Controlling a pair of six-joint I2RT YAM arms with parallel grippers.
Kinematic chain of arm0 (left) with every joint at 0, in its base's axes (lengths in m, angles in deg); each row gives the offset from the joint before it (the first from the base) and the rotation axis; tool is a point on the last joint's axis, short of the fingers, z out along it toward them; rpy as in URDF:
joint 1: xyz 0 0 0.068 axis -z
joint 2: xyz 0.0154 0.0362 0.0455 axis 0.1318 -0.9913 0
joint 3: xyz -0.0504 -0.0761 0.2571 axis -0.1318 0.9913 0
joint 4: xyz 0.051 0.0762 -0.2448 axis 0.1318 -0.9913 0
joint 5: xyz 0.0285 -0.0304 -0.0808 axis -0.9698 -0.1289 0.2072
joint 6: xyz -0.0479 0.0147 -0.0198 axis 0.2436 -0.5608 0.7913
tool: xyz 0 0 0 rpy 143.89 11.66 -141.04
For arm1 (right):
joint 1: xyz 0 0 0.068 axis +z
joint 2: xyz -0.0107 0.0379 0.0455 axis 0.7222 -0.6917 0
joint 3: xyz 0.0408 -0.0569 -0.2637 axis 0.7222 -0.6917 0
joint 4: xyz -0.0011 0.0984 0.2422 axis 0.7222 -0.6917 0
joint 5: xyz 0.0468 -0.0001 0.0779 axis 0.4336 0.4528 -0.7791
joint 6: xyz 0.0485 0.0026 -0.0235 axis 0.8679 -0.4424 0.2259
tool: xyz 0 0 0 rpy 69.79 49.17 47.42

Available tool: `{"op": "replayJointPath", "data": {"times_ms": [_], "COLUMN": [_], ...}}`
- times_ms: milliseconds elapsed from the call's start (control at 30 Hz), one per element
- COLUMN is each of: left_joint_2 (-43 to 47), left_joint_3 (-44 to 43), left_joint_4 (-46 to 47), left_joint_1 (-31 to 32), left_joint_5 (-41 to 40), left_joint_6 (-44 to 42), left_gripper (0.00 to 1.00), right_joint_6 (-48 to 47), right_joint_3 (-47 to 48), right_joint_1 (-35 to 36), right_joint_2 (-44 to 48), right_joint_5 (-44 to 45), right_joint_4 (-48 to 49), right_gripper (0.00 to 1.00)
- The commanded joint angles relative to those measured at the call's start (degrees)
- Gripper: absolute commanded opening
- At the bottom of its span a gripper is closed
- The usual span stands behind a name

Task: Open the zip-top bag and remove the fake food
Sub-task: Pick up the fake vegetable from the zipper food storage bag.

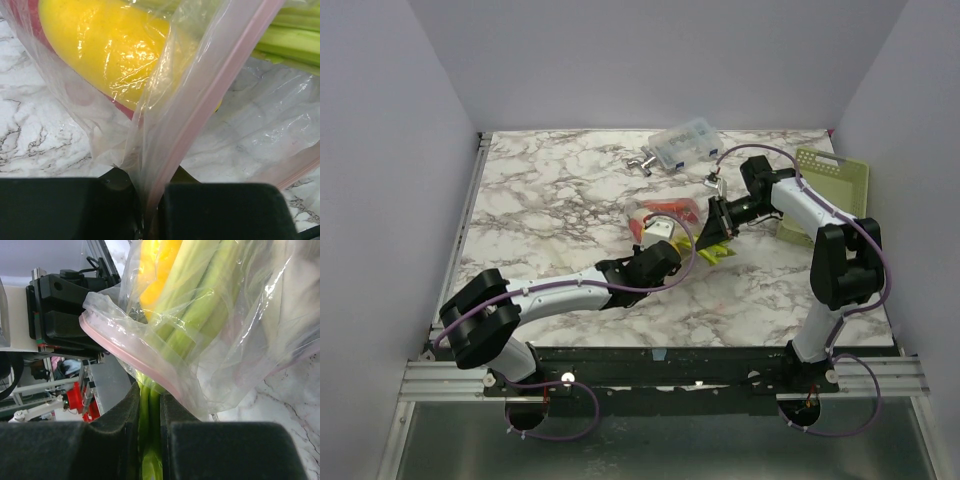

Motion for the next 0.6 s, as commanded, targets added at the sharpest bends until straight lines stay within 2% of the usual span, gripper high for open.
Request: {"op": "replayJointPath", "data": {"times_ms": [0,333,567], "left_joint_2": [-0.10,-1.79,-2.62], "left_joint_3": [-1.82,-5.33,-5.73], "left_joint_4": [-0.80,-1.10,-1.23], "left_joint_1": [-0.17,-0.10,-0.09], "left_joint_5": [-0.38,0.48,1.14], "left_joint_6": [-2.46,-4.02,-4.12], "left_gripper": [0.00,0.00,0.00], "right_joint_6": [-2.29,-4.15,-4.93], "right_joint_3": [-0.92,-1.86,-1.35], "right_joint_1": [-0.44,-0.48,-0.51], "right_joint_2": [-1.39,-3.07,-4.04], "right_joint_5": [-0.12,-0.22,-1.45], "right_joint_4": [0.42,-1.79,-2.80], "right_gripper": [0.15,0.22,0.23]}}
